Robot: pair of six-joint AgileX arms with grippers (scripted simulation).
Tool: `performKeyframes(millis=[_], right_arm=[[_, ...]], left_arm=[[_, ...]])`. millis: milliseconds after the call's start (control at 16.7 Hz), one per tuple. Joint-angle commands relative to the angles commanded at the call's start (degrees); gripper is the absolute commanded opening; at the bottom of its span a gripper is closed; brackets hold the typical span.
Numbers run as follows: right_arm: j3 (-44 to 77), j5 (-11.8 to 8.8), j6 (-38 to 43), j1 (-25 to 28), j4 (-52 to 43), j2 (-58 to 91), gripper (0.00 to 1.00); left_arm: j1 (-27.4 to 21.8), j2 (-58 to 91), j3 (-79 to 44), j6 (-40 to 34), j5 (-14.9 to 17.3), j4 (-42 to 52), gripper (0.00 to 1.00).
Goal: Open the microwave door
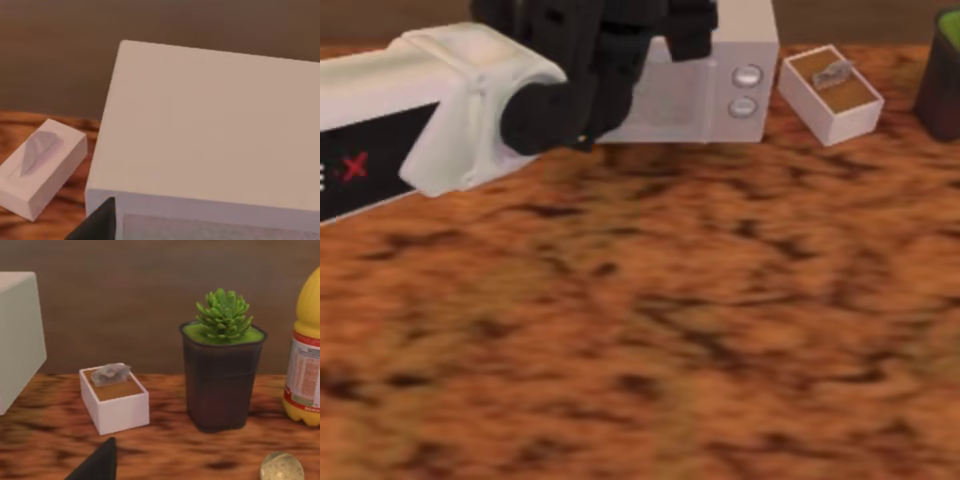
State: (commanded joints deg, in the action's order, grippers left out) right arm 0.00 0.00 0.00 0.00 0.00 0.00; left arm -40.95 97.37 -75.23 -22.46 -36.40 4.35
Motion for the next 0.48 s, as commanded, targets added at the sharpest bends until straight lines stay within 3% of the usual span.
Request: performKeyframes(millis=[240,480], right_arm=[[0.0,0.0,0.0,0.0,0.0,0.0,1.0],[0.0,0.0,0.0,0.0,0.0,0.0,1.0]], left_arm=[[-6.13,15.2,-10.32,-2.95,-5.32,1.49,1.0],[-8.56,20.77,-13.9,-3.9,-7.41,2.45,1.0]])
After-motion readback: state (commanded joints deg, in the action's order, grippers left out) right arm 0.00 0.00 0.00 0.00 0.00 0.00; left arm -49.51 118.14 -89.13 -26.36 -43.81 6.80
